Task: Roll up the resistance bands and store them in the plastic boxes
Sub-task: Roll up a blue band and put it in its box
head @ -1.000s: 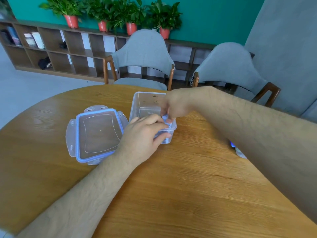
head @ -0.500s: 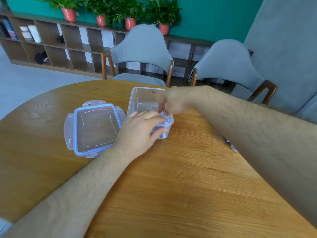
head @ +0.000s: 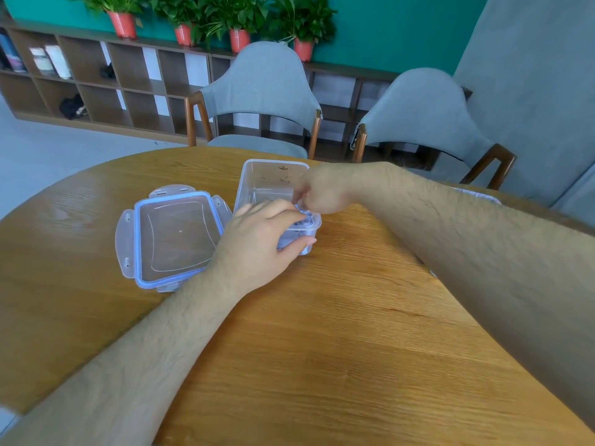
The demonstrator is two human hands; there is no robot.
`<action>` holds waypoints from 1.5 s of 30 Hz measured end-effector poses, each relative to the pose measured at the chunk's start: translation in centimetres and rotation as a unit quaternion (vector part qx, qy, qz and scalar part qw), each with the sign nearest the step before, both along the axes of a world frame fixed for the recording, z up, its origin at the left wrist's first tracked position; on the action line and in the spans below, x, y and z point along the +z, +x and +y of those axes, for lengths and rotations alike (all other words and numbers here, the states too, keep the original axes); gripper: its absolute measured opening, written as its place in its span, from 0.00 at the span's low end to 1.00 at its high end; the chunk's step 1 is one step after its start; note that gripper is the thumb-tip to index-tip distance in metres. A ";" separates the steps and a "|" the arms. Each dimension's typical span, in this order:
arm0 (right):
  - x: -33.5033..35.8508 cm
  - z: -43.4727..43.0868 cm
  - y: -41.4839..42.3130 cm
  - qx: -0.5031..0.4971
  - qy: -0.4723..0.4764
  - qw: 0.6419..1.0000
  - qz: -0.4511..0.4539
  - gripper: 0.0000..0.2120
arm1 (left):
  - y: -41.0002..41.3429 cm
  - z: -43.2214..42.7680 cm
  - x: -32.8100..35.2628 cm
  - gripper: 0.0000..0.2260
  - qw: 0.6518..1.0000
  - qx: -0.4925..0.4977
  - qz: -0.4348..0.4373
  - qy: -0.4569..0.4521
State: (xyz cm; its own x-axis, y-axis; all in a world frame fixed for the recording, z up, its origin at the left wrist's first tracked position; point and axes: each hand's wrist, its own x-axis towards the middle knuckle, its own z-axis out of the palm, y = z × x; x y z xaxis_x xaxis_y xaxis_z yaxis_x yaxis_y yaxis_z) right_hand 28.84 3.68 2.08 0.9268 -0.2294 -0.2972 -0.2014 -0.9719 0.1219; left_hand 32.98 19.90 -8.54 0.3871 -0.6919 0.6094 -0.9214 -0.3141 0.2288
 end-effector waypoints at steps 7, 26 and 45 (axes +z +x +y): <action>-1.1 -1.1 0.7 0.001 0.018 1.000 -0.023 0.13 | 0.1 0.0 0.0 0.14 1.000 0.004 -0.001 -0.003; -2.0 -1.3 1.3 -0.008 0.035 0.998 -0.053 0.15 | 0.2 -0.3 -0.3 0.15 1.000 0.011 -0.011 -0.003; -2.1 -0.9 1.9 -0.026 0.051 0.996 -0.066 0.17 | 0.3 -0.4 -0.5 0.15 1.000 0.011 -0.008 0.005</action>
